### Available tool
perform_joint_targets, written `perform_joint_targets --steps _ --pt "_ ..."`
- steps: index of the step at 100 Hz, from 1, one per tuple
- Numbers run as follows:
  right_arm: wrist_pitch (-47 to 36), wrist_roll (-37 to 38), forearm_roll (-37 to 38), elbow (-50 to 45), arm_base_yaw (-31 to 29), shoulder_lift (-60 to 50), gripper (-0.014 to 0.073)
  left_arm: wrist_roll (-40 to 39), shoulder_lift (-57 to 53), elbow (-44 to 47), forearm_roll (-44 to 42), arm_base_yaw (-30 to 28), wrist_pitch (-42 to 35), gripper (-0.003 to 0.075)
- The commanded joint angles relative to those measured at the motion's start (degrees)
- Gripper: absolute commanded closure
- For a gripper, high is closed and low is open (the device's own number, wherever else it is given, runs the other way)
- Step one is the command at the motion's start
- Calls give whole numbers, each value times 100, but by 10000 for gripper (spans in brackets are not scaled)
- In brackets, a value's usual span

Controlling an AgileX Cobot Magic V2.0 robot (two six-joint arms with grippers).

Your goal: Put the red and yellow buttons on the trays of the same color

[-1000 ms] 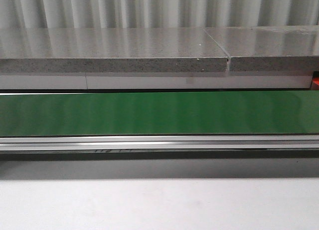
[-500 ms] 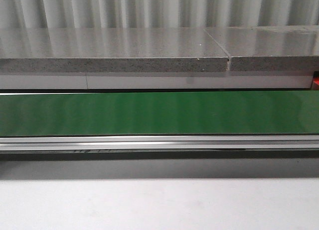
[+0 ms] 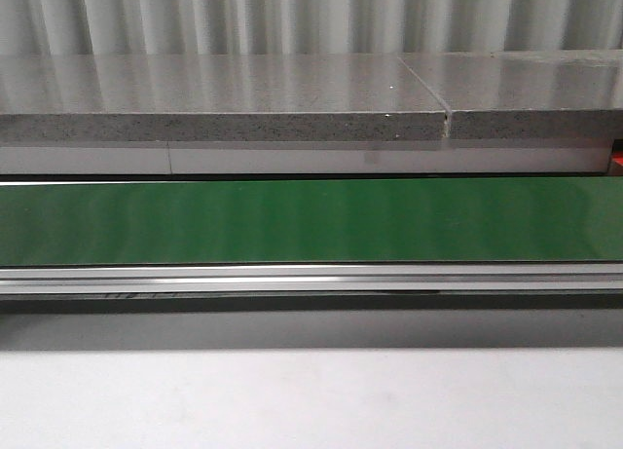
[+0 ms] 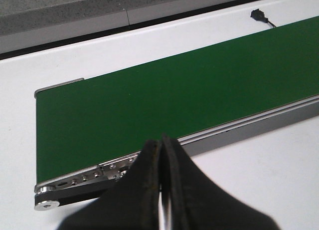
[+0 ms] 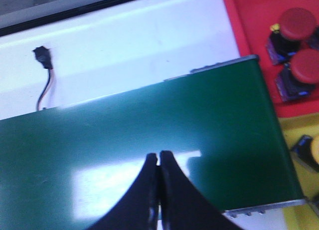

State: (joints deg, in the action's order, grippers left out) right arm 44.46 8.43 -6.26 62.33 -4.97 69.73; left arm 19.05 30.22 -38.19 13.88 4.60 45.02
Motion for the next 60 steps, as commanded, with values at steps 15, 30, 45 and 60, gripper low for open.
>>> perform_joint_targets --steps 15,30,45,60 --pt "-663 -438 11 139 703 -476 696 -18 13 -157 136 44 -375 741" --pt "-1011 -612 11 -108 819 -777 696 -18 13 -157 136 44 -375 741" --pt "-1524 -653 105 -633 819 -1179 696 -18 13 -157 136 44 -375 741" --pt "-2083 -653 367 -1247 819 -1669 696 -18 13 -157 136 44 -375 741"
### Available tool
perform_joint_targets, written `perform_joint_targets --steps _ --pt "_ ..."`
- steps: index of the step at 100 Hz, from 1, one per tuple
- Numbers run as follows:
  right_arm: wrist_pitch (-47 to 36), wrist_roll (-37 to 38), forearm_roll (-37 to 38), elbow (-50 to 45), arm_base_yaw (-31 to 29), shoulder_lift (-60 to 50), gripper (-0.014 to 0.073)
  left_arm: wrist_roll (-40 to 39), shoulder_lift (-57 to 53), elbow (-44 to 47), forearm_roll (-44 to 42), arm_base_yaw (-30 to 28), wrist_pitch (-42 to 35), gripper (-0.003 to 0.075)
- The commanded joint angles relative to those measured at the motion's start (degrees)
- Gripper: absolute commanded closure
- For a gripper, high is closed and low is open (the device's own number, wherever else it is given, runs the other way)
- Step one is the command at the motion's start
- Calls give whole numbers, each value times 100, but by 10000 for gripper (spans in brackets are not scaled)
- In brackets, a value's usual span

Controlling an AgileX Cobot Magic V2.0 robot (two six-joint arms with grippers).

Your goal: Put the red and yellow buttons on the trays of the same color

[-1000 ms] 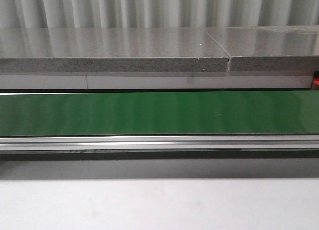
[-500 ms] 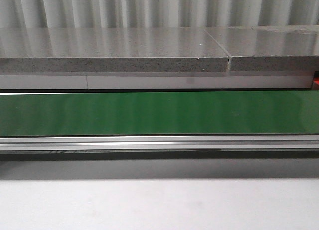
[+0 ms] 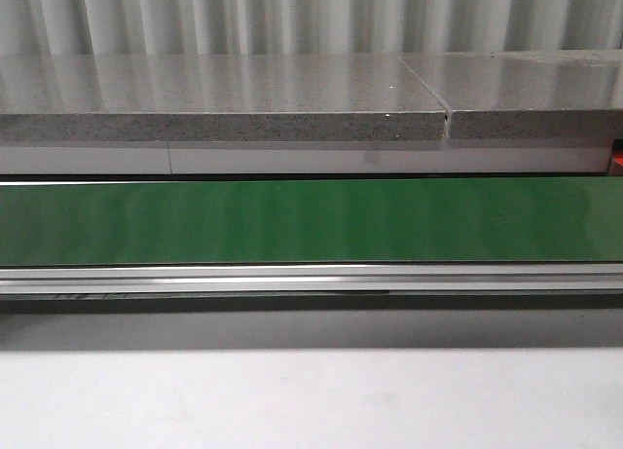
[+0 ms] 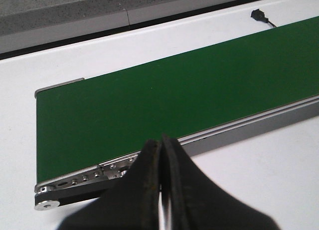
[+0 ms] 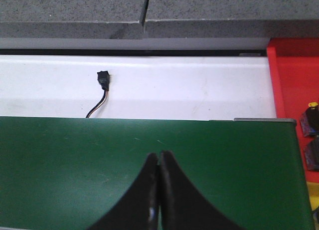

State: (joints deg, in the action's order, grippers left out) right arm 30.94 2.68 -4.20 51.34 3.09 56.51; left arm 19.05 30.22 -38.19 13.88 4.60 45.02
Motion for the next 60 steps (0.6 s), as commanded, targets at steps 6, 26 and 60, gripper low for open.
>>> perform_joint_targets --steps 6,26,60 --pt "-952 -84 247 -358 13 -557 696 -18 13 -157 136 44 -375 741" --pt "-1922 -84 329 -1110 13 -1079 694 -18 13 -157 136 44 -375 741" --pt "-2613 -73 323 -2342 13 -1940 694 -18 13 -157 136 44 -375 741"
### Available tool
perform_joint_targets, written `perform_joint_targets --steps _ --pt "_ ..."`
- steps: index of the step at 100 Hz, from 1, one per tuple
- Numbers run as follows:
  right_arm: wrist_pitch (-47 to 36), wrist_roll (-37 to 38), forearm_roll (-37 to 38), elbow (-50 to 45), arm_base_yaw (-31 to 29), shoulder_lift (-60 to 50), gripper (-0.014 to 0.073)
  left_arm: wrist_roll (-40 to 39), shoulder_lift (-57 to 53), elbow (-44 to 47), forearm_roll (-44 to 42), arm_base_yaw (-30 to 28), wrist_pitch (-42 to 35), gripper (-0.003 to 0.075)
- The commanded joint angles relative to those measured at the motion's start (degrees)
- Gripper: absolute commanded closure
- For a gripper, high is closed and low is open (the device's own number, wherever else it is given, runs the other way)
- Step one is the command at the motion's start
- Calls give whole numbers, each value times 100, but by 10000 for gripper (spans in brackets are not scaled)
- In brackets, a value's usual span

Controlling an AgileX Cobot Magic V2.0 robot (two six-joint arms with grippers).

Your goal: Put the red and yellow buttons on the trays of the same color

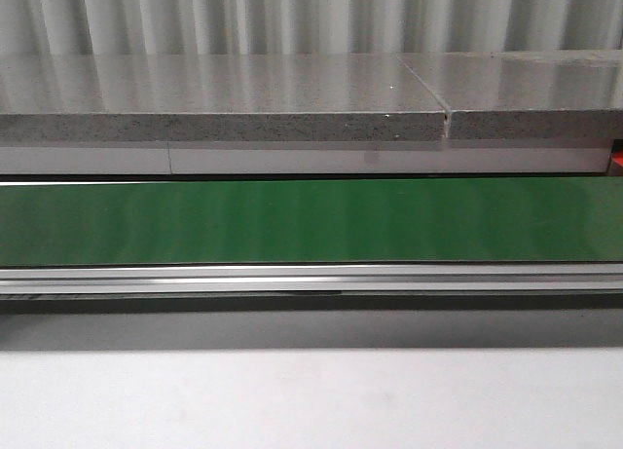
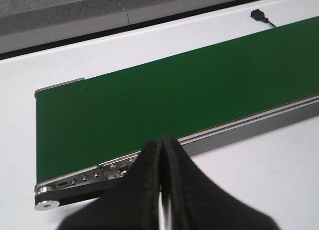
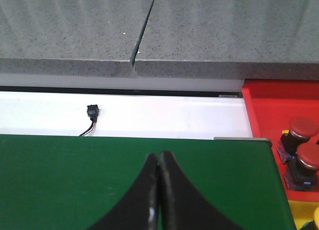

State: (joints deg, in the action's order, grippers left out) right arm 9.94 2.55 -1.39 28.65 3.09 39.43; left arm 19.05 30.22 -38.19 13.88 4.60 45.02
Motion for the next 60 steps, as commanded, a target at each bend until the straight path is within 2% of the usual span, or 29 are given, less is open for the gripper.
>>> perform_joint_targets --steps 1,44,60 --pt "-521 -60 42 -116 13 -254 694 -18 13 -157 136 44 -375 741" --pt "-555 -60 42 -1144 13 -1804 694 -18 13 -157 136 44 -375 741" --pt "-994 -60 -22 -1641 -18 -2220 694 -18 13 -157 136 44 -375 741"
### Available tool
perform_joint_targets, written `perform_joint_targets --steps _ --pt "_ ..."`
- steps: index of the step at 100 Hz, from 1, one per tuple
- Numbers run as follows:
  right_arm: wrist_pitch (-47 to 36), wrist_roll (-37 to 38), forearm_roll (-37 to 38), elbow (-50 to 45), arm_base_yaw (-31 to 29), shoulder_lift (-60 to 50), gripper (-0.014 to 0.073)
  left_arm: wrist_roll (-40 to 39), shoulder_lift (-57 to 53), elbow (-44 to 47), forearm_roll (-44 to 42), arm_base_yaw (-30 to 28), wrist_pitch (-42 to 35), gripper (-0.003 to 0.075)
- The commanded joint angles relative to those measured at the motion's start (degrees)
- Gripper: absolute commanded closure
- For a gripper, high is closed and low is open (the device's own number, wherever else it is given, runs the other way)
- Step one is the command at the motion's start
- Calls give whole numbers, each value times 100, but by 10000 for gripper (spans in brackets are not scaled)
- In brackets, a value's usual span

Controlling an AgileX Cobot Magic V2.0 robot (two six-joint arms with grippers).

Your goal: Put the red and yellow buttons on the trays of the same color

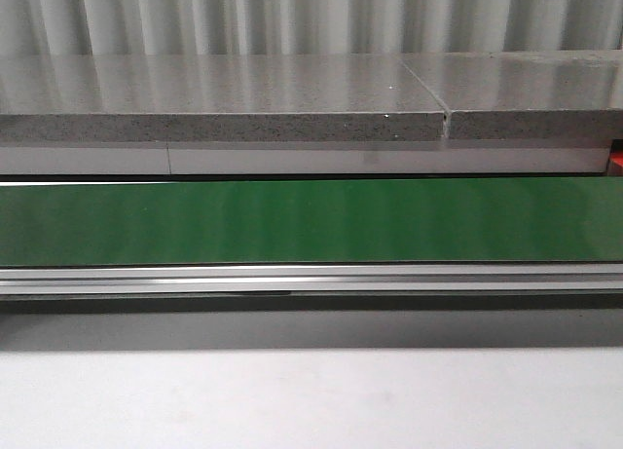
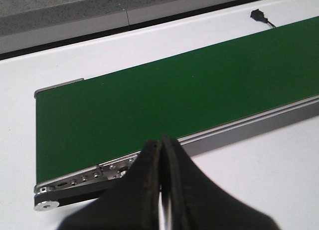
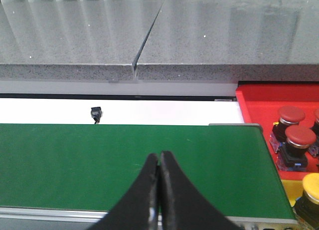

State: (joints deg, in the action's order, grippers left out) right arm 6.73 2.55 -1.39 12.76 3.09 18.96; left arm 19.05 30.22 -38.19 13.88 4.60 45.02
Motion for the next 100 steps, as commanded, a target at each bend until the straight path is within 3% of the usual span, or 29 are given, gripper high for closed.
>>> perform_joint_targets --steps 1,42,70,100 --pt "-726 -60 -33 -74 -18 -191 694 -18 13 -157 136 44 -375 741" --pt "-886 -598 -412 -943 -173 -1403 694 -18 13 -157 136 44 -375 741" --pt "-913 119 99 -1334 -494 -2063 694 -18 13 -157 136 44 -375 741" --pt "-905 120 86 -1339 -498 -2077 694 -18 24 -157 136 44 -379 741"
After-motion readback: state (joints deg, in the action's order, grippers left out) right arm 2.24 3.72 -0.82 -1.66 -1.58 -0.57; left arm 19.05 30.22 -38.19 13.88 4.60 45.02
